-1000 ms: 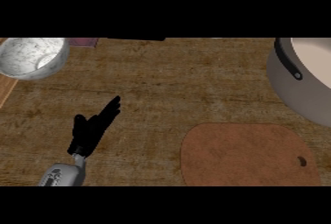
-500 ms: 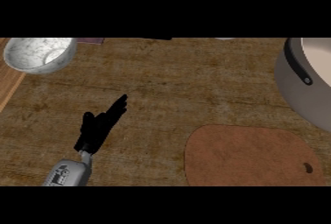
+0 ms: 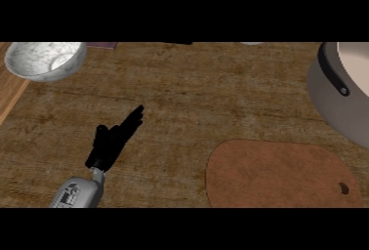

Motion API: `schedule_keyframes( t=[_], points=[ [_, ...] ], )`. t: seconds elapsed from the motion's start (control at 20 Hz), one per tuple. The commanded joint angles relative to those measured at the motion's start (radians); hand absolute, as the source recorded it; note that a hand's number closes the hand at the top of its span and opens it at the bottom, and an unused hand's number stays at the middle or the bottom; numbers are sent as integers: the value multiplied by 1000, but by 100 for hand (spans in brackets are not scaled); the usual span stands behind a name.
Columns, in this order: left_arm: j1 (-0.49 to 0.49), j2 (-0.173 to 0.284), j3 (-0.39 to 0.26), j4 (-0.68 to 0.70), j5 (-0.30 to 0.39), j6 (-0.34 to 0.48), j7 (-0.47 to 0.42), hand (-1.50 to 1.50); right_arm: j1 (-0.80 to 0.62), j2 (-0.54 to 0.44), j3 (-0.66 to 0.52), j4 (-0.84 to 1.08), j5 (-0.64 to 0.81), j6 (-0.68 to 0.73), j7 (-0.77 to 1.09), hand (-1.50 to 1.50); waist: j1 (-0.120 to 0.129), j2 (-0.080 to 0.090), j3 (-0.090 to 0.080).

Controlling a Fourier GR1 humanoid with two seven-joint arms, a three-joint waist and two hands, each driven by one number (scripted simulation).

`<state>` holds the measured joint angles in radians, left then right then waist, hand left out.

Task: Pick the can from the cutting board and place it in the pot

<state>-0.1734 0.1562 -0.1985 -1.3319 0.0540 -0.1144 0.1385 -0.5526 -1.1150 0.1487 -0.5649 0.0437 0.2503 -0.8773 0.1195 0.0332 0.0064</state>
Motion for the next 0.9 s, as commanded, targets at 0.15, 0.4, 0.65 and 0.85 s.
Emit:
schedule_keyframes(
  t=[0.15, 0.4, 0.65, 0.85],
  points=[
    [-5, 4, 2, 9, 9, -21, 14, 0, -178, 70, 134, 68, 256, -229, 50, 150, 5, 0, -3],
    [-40, 11, 31, 19, 21, -26, 8, 0, -262, 179, 246, 164, 425, -317, 149, 150, -12, -3, -4],
    [-22, -16, 12, 42, -23, 21, -13, 0, -302, 244, 338, 297, 521, -157, 310, 150, -19, -2, -4],
    [57, 22, 18, -36, 6, -18, -3, 0, -371, 314, 387, 367, 592, -117, 327, -150, -20, -11, -3]
  ],
)
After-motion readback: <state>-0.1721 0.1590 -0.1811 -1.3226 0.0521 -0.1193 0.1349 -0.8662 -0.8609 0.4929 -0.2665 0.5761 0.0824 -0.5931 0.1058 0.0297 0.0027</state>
